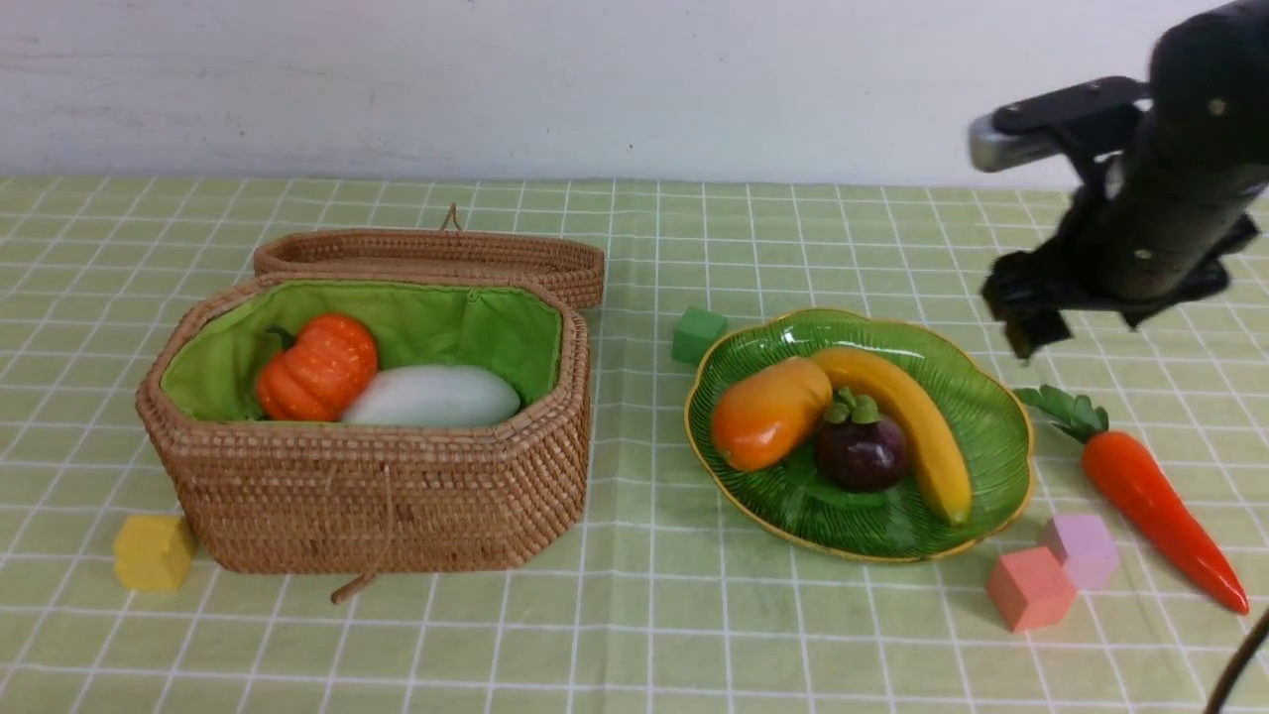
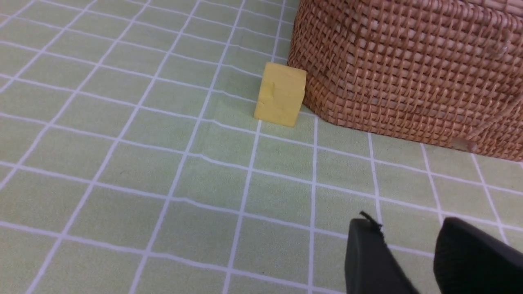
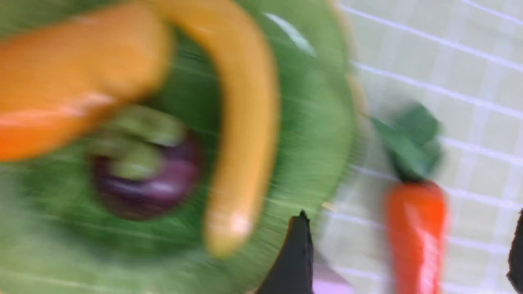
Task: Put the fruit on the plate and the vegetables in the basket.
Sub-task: Use the right arm to grab a carrot and put it into the left basket
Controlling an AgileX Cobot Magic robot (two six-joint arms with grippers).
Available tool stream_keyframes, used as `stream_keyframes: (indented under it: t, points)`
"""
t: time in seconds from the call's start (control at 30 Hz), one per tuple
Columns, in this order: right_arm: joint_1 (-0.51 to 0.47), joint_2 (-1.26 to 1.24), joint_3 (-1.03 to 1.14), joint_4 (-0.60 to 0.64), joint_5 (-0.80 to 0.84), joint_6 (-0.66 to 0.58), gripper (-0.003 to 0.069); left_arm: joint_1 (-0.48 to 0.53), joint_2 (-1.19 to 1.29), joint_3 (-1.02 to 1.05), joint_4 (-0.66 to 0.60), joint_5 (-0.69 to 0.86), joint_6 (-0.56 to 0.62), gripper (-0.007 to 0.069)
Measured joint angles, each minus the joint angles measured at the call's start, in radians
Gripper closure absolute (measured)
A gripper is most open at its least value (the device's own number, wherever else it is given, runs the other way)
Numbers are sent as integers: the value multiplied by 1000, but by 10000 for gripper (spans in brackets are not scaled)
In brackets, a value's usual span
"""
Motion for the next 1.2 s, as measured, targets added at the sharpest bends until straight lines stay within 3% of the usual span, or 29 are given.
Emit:
stream_keyframes:
  t: [0.2, 0.33, 0.57, 0.67, 0.77, 1.03, 1.13, 1.2]
  points:
    - [-204, 89, 43, 92, -31, -39, 50, 0, 0, 0, 0, 0, 0, 386]
    - [-232, 174, 49, 162, -50, -167, 78, 0, 0, 0, 0, 0, 0, 386]
    - [-232, 280, 49, 180, -114, -255, 88, 0, 0, 0, 0, 0, 0, 386]
    - [-232, 318, 47, 174, -129, -258, 126, 0, 0, 0, 0, 0, 0, 386]
    - [-232, 318, 47, 191, -127, -280, 288, 0, 0, 0, 0, 0, 0, 386]
    - [-225, 215, -11, 203, -105, -266, 280, 0, 0, 0, 0, 0, 0, 386]
    - [-168, 117, -80, 296, -121, -290, 280, 0, 0, 0, 0, 0, 0, 386]
    - [-72, 63, -128, 424, -154, -389, 280, 0, 0, 0, 0, 0, 0, 386]
